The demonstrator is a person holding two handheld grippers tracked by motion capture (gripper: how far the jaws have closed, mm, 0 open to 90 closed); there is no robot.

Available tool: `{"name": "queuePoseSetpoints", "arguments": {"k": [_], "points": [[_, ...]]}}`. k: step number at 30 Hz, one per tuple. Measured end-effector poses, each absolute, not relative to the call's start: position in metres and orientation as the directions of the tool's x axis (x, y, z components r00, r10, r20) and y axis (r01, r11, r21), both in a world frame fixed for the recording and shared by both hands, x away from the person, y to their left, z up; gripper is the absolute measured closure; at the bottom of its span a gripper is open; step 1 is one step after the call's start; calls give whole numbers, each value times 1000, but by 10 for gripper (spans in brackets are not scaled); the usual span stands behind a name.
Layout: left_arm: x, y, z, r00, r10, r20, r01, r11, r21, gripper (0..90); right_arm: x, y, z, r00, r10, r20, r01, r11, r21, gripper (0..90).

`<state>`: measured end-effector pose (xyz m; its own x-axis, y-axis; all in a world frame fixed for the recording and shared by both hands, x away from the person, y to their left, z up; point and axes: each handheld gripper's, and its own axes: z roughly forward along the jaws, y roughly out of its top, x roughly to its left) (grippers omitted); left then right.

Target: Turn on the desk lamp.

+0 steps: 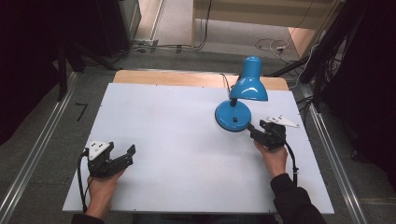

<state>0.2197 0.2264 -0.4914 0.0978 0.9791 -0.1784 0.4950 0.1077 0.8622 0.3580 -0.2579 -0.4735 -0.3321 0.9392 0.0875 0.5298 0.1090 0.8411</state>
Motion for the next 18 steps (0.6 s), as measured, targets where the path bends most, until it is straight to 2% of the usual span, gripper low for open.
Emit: {"name": "queuePoseSetpoints", "arguments": {"k": [7, 8, 9, 10, 18], "points": [[220, 226, -491, 98, 979, -178, 496, 107, 862, 193, 364, -249, -475, -341, 935, 92, 528, 110, 842, 555], [220, 226, -491, 98, 979, -179, 496, 108, 861, 193, 366, -246, -476, -343, 935, 87, 524, 114, 844, 611], [220, 226, -491, 98, 979, -178, 496, 107, 861, 193, 366, -246, -476, -343, 935, 87, 524, 114, 844, 611], [220, 227, -491, 98, 979, -179, 497, 107, 861, 193, 368, -244, -477, -346, 934, 92, 522, 111, 846, 649], [220, 227, -491, 98, 978, -182, 497, 110, 861, 193, 375, -233, -482, -351, 933, 75, 525, 130, 841, 741]]}}
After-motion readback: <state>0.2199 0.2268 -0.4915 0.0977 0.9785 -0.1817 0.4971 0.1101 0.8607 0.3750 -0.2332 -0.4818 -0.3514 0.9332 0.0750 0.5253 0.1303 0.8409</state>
